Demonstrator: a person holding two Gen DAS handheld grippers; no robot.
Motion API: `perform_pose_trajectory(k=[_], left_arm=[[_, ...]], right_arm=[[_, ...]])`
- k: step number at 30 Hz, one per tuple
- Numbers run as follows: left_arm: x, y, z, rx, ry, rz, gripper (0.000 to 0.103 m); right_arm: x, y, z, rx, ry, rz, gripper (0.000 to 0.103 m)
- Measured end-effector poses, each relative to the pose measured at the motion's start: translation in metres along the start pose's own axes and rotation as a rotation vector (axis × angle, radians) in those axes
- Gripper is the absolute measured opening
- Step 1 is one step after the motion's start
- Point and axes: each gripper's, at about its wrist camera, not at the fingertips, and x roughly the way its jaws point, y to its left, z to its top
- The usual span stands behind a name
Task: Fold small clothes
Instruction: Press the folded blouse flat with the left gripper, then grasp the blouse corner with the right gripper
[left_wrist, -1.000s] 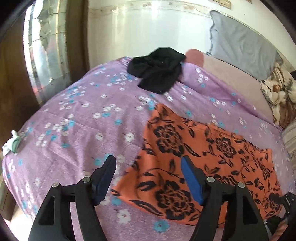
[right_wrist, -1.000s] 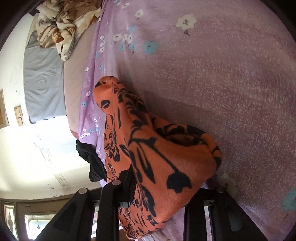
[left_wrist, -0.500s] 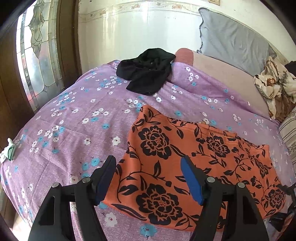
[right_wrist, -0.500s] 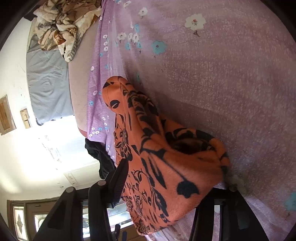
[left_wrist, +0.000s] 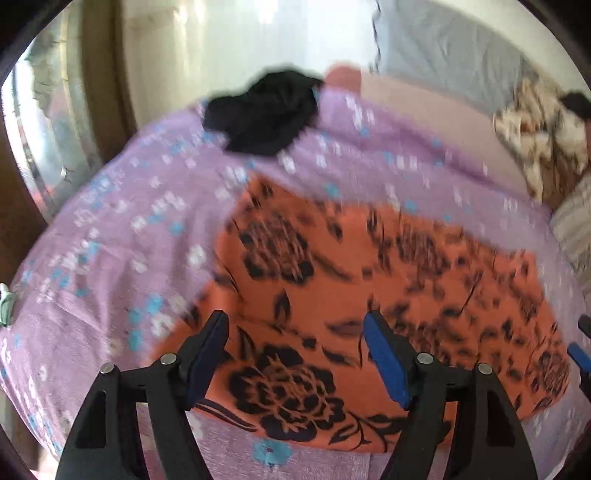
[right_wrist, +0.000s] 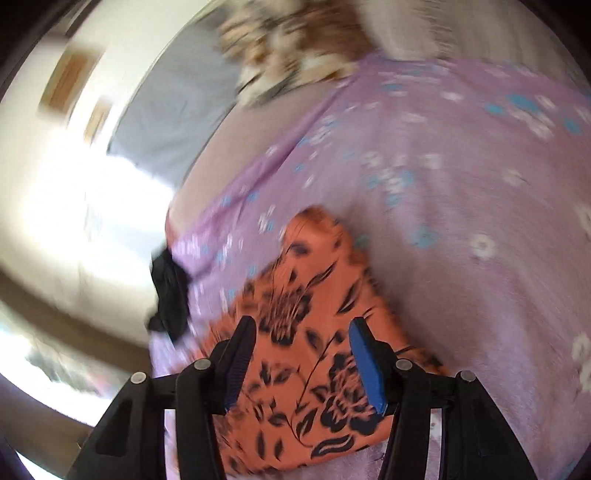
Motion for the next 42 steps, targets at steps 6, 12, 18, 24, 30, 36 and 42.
perform_pose_trajectory(k=[6,12,18,24,30,36,42], left_arm=[[0.039,-0.018,-0.011,0.101,0.099,0.085,0.08],[0.009,-0.038,-0.013,0.162,0.014,0.0,0.08],[0.005,-0.045,-0.019,0.182,0.019,-0.026,0.08],[0.032,-0.042,-0.025,0.143,0.101,0.006,0.094],[0.033,-0.047,-0.033,0.148,0.075,0.009,0.103],[0.036,-0.047,-0.033,0.153,0.074,0.004,0.103],[0.039,-0.041,-0.03,0.153,0.067,-0.008,0.103]], right_arm=[[0.04,-0.029,-0.008,0.091,0.183,-0.116,0.034],[0.0,-0.039,-0.008,0.115,0.126,-0.065,0.038],[-0.041,-0.044,-0.02,0.184,0.048,-0.018,0.066],[-0.015,-0.062,-0.044,0.294,0.135,-0.034,0.066],[0.007,-0.065,-0.039,0.322,0.033,-0.013,0.066],[0.021,-0.062,-0.034,0.326,-0.024,-0.012,0.058],[0.023,-0.068,-0.033,0.319,-0.032,-0.064,0.031]])
